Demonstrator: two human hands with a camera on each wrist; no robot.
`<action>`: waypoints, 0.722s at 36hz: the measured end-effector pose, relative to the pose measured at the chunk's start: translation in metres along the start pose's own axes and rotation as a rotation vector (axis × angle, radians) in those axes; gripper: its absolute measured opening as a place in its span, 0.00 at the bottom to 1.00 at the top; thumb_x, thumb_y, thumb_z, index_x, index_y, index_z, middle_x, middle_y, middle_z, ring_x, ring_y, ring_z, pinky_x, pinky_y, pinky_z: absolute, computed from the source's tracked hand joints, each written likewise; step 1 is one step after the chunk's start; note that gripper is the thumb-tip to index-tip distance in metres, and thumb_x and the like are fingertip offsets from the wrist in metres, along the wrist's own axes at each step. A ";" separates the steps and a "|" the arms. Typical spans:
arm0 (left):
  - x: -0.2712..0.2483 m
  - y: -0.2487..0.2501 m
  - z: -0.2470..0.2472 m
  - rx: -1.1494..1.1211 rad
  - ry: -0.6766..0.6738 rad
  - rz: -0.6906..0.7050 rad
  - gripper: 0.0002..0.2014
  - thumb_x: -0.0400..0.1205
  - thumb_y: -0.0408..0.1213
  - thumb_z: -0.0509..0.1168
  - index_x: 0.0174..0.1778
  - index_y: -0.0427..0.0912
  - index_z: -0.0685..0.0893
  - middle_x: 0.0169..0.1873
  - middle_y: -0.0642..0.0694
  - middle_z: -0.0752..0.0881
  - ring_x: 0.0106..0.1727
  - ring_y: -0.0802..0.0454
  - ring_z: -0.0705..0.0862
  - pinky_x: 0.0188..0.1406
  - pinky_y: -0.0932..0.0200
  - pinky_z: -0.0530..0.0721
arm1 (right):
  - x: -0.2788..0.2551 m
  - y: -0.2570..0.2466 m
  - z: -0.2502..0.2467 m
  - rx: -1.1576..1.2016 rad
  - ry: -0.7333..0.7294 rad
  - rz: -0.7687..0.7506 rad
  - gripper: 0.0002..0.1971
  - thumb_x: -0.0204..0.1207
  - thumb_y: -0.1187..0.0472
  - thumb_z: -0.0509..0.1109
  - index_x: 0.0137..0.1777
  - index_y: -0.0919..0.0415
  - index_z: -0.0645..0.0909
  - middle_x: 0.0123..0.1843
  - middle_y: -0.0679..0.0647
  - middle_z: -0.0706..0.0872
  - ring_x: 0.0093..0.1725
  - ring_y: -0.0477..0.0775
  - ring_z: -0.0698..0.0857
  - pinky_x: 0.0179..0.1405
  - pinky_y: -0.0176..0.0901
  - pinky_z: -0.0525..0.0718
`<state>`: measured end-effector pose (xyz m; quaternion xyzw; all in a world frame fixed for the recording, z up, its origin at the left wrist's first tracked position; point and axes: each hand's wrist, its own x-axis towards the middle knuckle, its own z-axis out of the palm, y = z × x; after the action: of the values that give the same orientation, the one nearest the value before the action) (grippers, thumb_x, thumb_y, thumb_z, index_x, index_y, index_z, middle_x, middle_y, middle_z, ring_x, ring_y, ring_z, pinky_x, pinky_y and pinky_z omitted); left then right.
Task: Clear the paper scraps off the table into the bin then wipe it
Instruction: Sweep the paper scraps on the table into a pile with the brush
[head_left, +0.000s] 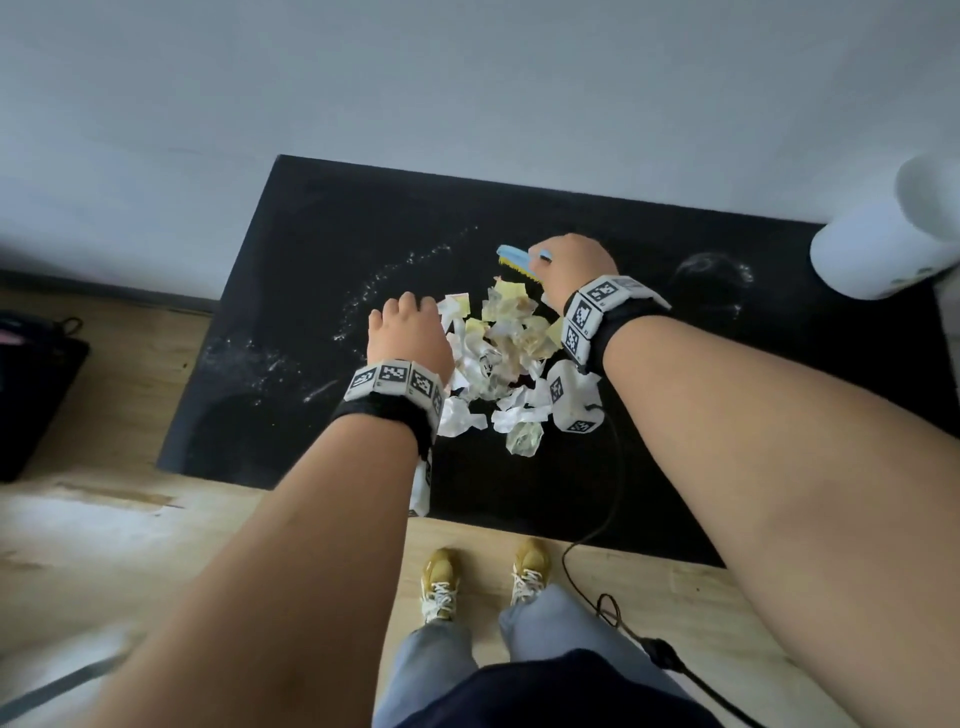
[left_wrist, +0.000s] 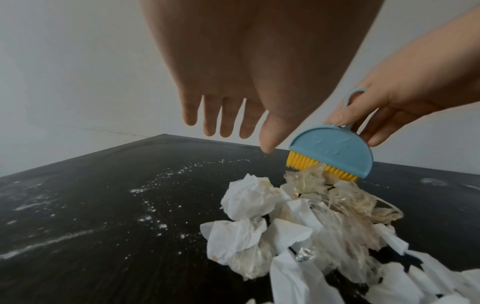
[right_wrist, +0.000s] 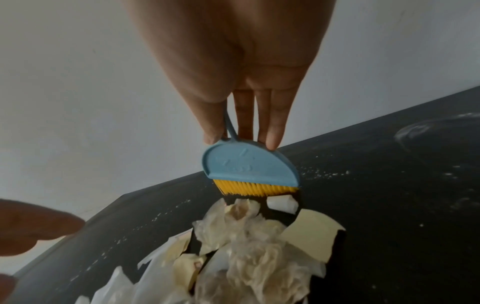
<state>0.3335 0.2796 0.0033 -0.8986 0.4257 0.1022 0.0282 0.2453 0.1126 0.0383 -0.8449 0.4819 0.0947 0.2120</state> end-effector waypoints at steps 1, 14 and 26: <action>0.000 -0.001 0.001 -0.003 -0.001 -0.008 0.17 0.81 0.35 0.57 0.67 0.40 0.74 0.64 0.43 0.77 0.68 0.43 0.74 0.74 0.45 0.69 | 0.000 -0.001 0.005 -0.012 0.005 -0.023 0.14 0.82 0.63 0.57 0.35 0.61 0.75 0.28 0.54 0.72 0.28 0.54 0.71 0.23 0.41 0.61; -0.023 -0.009 0.008 -0.087 -0.030 -0.118 0.17 0.82 0.36 0.58 0.67 0.40 0.75 0.64 0.44 0.77 0.68 0.43 0.74 0.74 0.46 0.69 | -0.035 -0.001 0.025 0.024 -0.038 -0.109 0.10 0.71 0.60 0.62 0.31 0.57 0.81 0.28 0.51 0.76 0.23 0.52 0.70 0.21 0.37 0.65; -0.033 -0.027 0.003 -0.091 -0.001 -0.127 0.15 0.83 0.36 0.58 0.66 0.41 0.75 0.63 0.43 0.77 0.67 0.43 0.74 0.73 0.47 0.70 | -0.030 -0.024 0.001 -0.057 0.139 -0.118 0.16 0.81 0.60 0.58 0.32 0.61 0.77 0.26 0.53 0.74 0.26 0.54 0.74 0.23 0.38 0.64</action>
<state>0.3336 0.3224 0.0061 -0.9241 0.3628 0.1200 -0.0060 0.2502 0.1472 0.0553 -0.8821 0.4419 0.0369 0.1591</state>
